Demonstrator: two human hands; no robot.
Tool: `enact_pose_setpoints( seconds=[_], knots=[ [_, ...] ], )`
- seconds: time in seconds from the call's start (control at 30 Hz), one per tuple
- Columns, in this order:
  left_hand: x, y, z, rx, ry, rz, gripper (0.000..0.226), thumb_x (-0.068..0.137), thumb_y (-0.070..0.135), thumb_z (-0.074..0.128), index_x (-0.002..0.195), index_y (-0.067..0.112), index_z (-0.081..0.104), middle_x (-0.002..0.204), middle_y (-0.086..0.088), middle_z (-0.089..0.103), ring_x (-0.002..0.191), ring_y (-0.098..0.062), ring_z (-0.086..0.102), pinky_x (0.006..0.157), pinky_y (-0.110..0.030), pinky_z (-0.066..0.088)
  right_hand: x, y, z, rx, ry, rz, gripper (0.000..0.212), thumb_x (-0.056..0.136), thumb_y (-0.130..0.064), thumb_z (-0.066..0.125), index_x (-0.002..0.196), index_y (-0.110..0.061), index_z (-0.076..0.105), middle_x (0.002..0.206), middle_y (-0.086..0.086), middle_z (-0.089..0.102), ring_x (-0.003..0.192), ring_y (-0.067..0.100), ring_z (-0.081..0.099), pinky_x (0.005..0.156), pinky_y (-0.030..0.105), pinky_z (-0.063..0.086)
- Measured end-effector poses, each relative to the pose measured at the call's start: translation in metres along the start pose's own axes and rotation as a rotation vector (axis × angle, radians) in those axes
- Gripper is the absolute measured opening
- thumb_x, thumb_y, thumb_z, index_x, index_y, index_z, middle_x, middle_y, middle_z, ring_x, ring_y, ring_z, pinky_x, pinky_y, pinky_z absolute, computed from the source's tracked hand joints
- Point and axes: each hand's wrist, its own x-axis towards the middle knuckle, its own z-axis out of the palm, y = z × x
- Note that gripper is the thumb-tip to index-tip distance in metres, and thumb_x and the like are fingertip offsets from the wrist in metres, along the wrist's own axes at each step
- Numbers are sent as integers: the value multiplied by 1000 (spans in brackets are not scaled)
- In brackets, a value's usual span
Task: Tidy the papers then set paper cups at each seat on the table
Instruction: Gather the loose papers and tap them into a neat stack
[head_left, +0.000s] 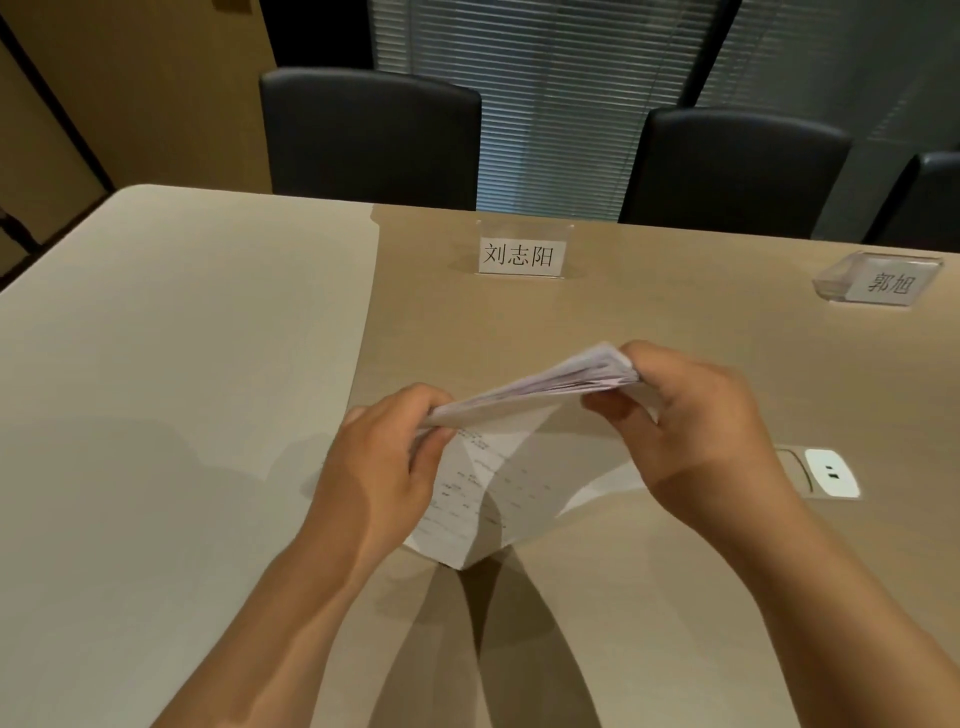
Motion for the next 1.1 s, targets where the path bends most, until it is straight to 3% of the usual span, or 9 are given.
enact_pose_setpoints(
  seconds=[0.1, 0.17, 0.23, 0.37, 0.43, 0.57, 0.7, 0.9, 1.1],
  knots=[
    [2, -10, -12, 28, -3, -97, 10, 85, 37, 69, 88, 37, 59, 79, 20, 64, 85, -18, 60, 69, -37, 53, -13, 17, 5, 224, 31, 131, 14, 86, -4, 69, 89, -17, 71, 80, -8, 72, 75, 5, 65, 66, 21, 50],
    [0, -29, -20, -18, -6, -159, 16, 78, 34, 78, 83, 31, 63, 75, 14, 67, 77, -8, 62, 67, -28, 51, -21, 27, 8, 327, 50, 190, 27, 85, -1, 69, 89, -28, 68, 83, -27, 70, 77, -8, 64, 67, 6, 45],
    [-5, -48, -27, -104, 17, -251, 19, 74, 27, 83, 82, 29, 66, 83, 14, 69, 79, -5, 64, 69, -23, 50, -28, 43, 11, 411, 50, 283, 36, 85, 0, 69, 88, -36, 65, 82, -33, 69, 77, -10, 65, 67, 4, 45],
    [-10, -62, -31, -628, -33, -464, 47, 80, 4, 75, 118, 29, 64, 103, 2, 77, 99, -15, 72, 90, -37, 54, -39, 70, 17, 703, 116, 537, 21, 85, 0, 68, 90, -21, 70, 81, -5, 76, 77, 14, 70, 69, 31, 55],
    [-11, -60, -24, -746, -99, -477, 51, 84, -3, 68, 126, 25, 60, 107, -1, 77, 101, -19, 72, 84, -33, 57, -43, 74, 21, 797, 118, 591, 19, 85, 1, 66, 94, -16, 70, 83, 0, 77, 78, 17, 70, 68, 27, 57],
    [-15, -52, -4, -721, -34, -463, 25, 90, -2, 62, 108, 15, 68, 100, 7, 78, 96, -13, 73, 75, -20, 59, -54, 79, 37, 878, 162, 632, 18, 77, -10, 70, 95, -14, 69, 84, -2, 77, 81, 15, 71, 70, 20, 57],
    [-25, -52, 13, -629, 71, -452, 22, 89, 1, 63, 99, 20, 67, 82, 21, 76, 82, 4, 71, 67, -6, 51, -69, 88, 49, 922, 165, 657, 44, 63, -36, 84, 99, -13, 71, 91, 3, 76, 89, 17, 71, 78, 23, 58],
    [-43, -70, 35, -653, 53, -633, 34, 84, 4, 72, 102, 32, 66, 96, 15, 76, 93, 0, 71, 73, -13, 57, -88, 98, 74, 973, 70, 747, 33, 78, 1, 72, 106, -15, 68, 101, 5, 76, 96, 16, 71, 74, 20, 57],
    [-41, -73, 36, -652, 101, -611, 37, 80, 7, 77, 102, 35, 67, 102, 8, 75, 98, -6, 70, 82, -26, 55, -86, 103, 81, 863, 37, 741, 35, 79, -5, 77, 111, -14, 65, 102, 7, 75, 98, 19, 71, 78, 26, 56]
  ],
)
